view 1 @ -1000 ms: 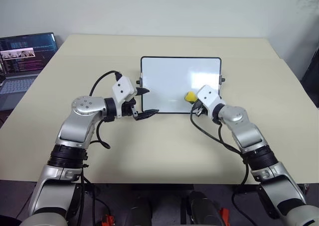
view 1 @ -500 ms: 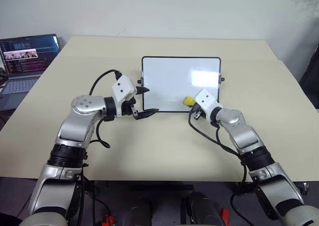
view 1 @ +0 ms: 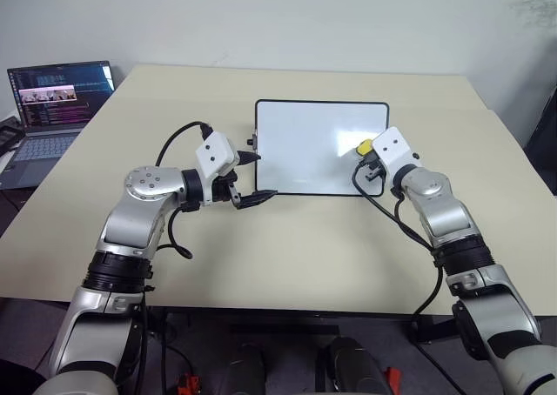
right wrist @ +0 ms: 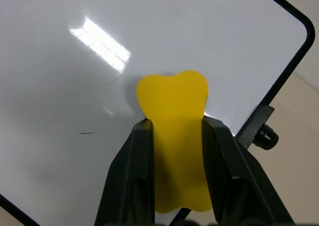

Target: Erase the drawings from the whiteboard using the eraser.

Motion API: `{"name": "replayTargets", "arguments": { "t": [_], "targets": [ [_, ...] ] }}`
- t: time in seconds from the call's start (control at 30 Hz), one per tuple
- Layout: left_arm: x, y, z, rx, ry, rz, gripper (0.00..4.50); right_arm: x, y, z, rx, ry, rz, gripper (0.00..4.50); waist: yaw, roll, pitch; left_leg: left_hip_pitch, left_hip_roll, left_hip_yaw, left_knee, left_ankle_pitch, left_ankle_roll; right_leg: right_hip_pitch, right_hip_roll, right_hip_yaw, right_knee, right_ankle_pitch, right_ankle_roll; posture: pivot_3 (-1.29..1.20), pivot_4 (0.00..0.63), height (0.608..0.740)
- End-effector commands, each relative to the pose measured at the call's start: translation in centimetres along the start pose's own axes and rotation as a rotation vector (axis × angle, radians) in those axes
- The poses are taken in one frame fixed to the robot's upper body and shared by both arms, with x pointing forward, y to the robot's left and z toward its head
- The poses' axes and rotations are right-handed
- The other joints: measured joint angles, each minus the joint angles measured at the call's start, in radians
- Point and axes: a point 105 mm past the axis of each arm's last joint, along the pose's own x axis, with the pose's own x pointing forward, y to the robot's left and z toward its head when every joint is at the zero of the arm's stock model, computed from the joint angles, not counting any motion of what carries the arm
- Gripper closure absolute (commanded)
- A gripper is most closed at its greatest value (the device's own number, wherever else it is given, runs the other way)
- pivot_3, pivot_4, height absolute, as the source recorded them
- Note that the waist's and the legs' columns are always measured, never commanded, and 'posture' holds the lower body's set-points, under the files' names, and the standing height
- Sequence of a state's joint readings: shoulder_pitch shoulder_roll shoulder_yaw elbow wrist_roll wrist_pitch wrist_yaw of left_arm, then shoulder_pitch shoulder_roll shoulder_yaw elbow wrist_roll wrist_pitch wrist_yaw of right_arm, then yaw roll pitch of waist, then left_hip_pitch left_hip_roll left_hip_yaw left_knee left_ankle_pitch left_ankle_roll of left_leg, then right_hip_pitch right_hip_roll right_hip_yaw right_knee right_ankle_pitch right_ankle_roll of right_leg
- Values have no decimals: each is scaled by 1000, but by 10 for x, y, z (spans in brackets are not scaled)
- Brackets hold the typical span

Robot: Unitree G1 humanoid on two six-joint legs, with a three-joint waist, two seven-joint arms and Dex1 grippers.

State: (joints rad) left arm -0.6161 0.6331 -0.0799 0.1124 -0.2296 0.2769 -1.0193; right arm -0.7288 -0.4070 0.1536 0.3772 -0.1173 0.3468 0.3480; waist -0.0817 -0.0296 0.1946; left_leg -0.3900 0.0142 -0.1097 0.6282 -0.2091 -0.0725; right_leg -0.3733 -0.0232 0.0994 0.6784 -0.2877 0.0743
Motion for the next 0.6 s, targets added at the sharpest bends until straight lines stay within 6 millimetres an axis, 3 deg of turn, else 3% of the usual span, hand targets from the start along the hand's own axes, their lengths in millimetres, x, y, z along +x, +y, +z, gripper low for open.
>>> {"name": "replayTargets", "arguments": {
  "t": [0.03,0.17,0.3,0.47,0.6],
  "targets": [
    [-5,7,14,47,-25,14,0,-6,26,-38,-1,144,125,3535,-1,-1,0,0,0,0,0,0,0,0,0,0,0,0,0,0,150,740],
    [-5,7,14,47,-26,14,0,-20,69,-59,-30,215,316,3535,-8,-3,-2,1,0,0,-4,0,0,-1,0,-1,0,2,4,0,150,740],
    [-2,5,14,46,-29,5,0,-27,83,-61,-39,230,380,3537,-13,-3,-2,4,1,1,-5,-1,0,0,0,0,0,0,0,0,150,740],
    [-1,5,15,45,-35,3,0,-24,61,-41,-5,174,305,3537,-9,-4,-2,4,1,1,-5,-1,-1,0,0,0,-1,0,-1,0,150,740],
    [3,2,23,32,-77,-23,0,-41,28,11,61,11,308,3538,-3,-1,0,0,1,0,-6,-1,-1,-3,0,0,-1,0,1,0,150,740]
  ]
}}
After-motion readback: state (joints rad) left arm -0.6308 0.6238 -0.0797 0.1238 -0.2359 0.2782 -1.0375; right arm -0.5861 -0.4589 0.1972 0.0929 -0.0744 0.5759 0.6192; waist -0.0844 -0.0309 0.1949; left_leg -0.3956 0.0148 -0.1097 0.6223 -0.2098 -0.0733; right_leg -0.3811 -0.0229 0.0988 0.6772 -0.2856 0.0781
